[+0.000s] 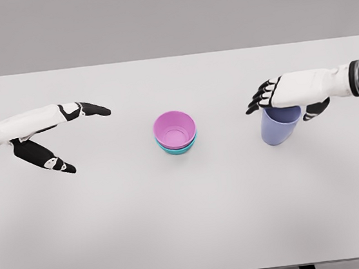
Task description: Stacking bowl and cup with both arms
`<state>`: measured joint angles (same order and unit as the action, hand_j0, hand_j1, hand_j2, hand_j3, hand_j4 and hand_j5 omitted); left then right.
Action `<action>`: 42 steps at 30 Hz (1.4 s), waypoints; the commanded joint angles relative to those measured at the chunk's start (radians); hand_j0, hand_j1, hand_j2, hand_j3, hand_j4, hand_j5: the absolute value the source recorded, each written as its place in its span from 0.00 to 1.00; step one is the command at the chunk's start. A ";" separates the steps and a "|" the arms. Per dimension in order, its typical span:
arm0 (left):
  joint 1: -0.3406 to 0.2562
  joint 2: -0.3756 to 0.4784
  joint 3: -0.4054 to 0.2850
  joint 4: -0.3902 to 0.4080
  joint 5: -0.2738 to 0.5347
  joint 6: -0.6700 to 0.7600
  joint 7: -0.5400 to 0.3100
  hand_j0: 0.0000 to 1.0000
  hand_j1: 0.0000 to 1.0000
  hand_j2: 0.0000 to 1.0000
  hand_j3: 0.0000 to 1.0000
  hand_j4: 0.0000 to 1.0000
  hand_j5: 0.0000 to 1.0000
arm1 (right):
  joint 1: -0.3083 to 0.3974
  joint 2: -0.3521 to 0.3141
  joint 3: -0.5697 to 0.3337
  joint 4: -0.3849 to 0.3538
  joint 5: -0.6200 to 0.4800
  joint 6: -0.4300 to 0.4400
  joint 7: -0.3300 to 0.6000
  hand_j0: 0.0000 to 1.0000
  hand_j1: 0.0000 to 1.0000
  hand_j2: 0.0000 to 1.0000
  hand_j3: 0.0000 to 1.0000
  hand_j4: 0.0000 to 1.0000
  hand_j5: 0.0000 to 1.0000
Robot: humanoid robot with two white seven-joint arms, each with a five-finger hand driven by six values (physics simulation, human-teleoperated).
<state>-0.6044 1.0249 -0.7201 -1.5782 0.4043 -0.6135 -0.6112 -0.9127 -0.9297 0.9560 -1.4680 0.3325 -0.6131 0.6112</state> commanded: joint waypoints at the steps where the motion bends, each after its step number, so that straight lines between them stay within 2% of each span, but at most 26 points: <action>1: 0.000 0.000 0.001 0.000 0.008 0.003 0.000 1.00 1.00 1.00 1.00 1.00 1.00 | 0.000 0.003 0.012 0.012 -0.004 0.002 0.000 1.00 1.00 1.00 1.00 1.00 1.00; 7: 0.000 0.000 0.001 0.000 0.008 0.003 0.000 1.00 1.00 1.00 1.00 1.00 1.00 | -0.002 0.012 0.017 0.025 -0.004 0.002 0.000 1.00 1.00 1.00 1.00 1.00 1.00; 8: 0.000 0.000 0.001 0.000 0.008 0.003 0.000 1.00 1.00 1.00 1.00 1.00 1.00 | -0.002 0.012 0.017 0.026 -0.004 0.002 0.000 0.96 0.96 0.96 0.96 0.96 0.96; 10: 0.000 0.000 0.001 -0.002 0.010 0.003 0.000 1.00 1.00 1.00 1.00 1.00 1.00 | -0.002 0.014 0.017 0.026 -0.006 0.002 0.000 0.74 0.74 0.74 0.74 0.74 0.74; 11: 0.000 0.000 0.001 0.000 0.008 0.003 0.000 1.00 1.00 1.00 1.00 1.00 1.00 | -0.002 0.014 0.017 0.026 -0.006 0.002 0.000 0.68 0.68 0.68 0.68 0.68 0.68; 16: 0.002 -0.005 0.002 0.000 0.008 0.003 0.000 1.00 1.00 1.00 1.00 1.00 1.00 | -0.003 0.022 0.017 0.026 -0.006 0.002 0.000 0.66 0.66 0.66 0.66 0.66 0.66; 21: 0.002 -0.005 0.001 0.000 0.008 0.003 0.000 1.00 1.00 1.00 1.00 1.00 1.00 | -0.012 0.029 0.015 0.026 -0.006 0.002 0.000 0.58 0.58 0.58 0.58 0.58 0.58; 29: 0.003 -0.005 0.001 0.001 0.008 0.003 0.000 1.00 1.00 1.00 1.00 1.00 1.00 | -0.046 0.055 0.001 0.025 -0.006 0.002 0.000 0.59 0.59 0.59 0.59 0.59 0.59; 37: 0.003 -0.005 0.001 0.000 0.010 0.003 0.000 1.00 1.00 1.00 1.00 1.00 1.00 | -0.117 0.140 0.000 0.018 -0.006 0.002 0.000 0.58 0.58 0.58 0.58 0.58 0.58; 42: 0.003 -0.005 0.001 0.001 0.008 0.003 0.000 1.00 1.00 1.00 1.00 1.00 1.00 | -0.135 0.209 0.000 0.009 -0.006 0.002 0.000 0.58 0.58 0.58 0.58 0.58 0.58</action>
<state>-0.6013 1.0191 -0.7199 -1.5774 0.4047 -0.6134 -0.6112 -1.0538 -0.7479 0.9567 -1.4558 0.3327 -0.6142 0.6110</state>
